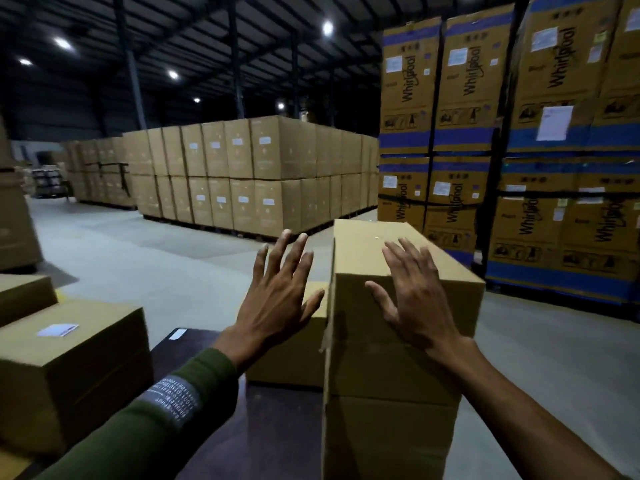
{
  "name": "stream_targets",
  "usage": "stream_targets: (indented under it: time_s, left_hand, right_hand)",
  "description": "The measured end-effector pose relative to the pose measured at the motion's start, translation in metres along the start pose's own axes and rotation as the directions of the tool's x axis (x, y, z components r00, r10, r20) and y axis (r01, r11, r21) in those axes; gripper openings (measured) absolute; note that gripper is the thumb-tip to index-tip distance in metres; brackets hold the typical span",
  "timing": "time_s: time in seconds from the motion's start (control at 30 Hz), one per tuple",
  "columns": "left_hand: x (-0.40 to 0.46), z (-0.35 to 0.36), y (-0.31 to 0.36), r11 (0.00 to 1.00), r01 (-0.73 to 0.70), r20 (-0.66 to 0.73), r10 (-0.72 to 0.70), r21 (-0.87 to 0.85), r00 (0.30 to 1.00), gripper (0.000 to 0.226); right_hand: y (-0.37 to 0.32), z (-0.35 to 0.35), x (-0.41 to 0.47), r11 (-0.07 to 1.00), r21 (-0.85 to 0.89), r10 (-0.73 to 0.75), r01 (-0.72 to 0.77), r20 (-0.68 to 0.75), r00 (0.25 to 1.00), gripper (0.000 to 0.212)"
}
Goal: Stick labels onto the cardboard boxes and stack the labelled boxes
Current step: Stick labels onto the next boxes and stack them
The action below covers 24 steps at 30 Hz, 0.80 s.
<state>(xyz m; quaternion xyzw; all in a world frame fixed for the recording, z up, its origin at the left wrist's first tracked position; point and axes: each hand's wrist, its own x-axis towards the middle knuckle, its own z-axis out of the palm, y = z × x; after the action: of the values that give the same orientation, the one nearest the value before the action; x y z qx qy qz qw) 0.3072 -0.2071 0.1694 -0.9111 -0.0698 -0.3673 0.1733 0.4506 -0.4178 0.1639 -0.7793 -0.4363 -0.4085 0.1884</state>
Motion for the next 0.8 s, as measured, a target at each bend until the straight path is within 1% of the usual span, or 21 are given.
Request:
stream_targets:
  time_s: [0.17, 0.3, 0.47, 0.57, 0.63, 0.7, 0.8]
  left_hand:
    - [-0.057, -0.01, -0.045, 0.987, 0.123, 0.051, -0.128, 0.099, 0.99, 0.071]
    - [-0.106, -0.023, -0.087, 0.958, 0.21, 0.105, -0.233, 0.195, 0.967, 0.073]
    - [-0.156, -0.04, -0.146, 0.912, 0.301, 0.152, -0.352, 0.279, 0.924, 0.072]
    - [-0.183, -0.046, -0.183, 0.888, 0.347, 0.133, -0.399, 0.302, 0.907, 0.072]
    - [-0.201, -0.046, -0.21, 0.877, 0.36, 0.144, -0.42, 0.318, 0.896, 0.074]
    - [-0.215, -0.038, -0.24, 0.867, 0.364, 0.173, -0.438, 0.341, 0.882, 0.075]
    - [-0.235, -0.02, -0.291, 0.848, 0.41, 0.23, -0.496, 0.336, 0.837, 0.072]
  right_hand:
    - [-0.071, 0.029, 0.018, 0.973, 0.192, -0.121, 0.125, -0.033, 0.992, 0.065]
    - [-0.132, 0.056, 0.029, 0.931, 0.309, -0.2, 0.193, -0.008, 0.98, 0.063]
    - [-0.207, 0.093, 0.039, 0.876, 0.43, -0.253, 0.217, 0.028, 0.967, 0.063]
    - [-0.253, 0.119, 0.046, 0.846, 0.477, -0.298, 0.237, 0.054, 0.953, 0.061]
    - [-0.283, 0.137, 0.05, 0.833, 0.494, -0.323, 0.248, 0.072, 0.944, 0.06]
    - [-0.309, 0.154, 0.055, 0.826, 0.505, -0.344, 0.25, 0.101, 0.934, 0.06]
    - [-0.351, 0.185, 0.067, 0.817, 0.522, -0.369, 0.245, 0.148, 0.918, 0.061]
